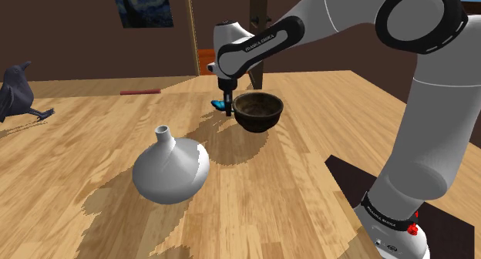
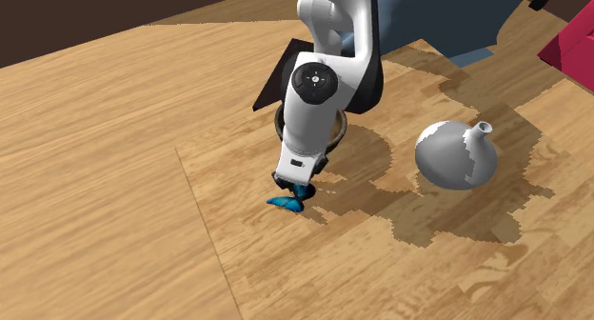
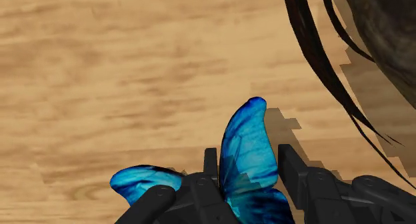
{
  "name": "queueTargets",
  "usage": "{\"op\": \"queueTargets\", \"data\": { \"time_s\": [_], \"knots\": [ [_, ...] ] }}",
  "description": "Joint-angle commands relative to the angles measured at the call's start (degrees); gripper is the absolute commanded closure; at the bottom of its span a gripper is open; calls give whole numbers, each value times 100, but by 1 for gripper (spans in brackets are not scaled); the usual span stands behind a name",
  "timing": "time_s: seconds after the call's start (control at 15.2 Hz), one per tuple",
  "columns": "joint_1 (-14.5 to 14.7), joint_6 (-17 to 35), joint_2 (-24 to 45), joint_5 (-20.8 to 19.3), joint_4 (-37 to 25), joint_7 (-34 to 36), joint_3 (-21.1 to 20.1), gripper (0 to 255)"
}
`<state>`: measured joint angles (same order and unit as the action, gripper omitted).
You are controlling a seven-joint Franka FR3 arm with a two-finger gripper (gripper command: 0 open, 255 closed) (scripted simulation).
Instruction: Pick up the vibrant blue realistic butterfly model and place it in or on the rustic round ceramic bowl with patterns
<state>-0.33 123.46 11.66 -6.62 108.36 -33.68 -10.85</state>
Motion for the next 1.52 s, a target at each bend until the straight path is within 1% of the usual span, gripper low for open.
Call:
{"op": "queueTargets", "data": {
  "time_s": [0.0,0.26,1.45],
  "knots": [
    [-8,2,55,-6,7,0,13,255],
    [-13,6,0,5,67,-6,9,255],
    [-24,-1280,-359,141,-872,-149,-24,255]
  ]
}}
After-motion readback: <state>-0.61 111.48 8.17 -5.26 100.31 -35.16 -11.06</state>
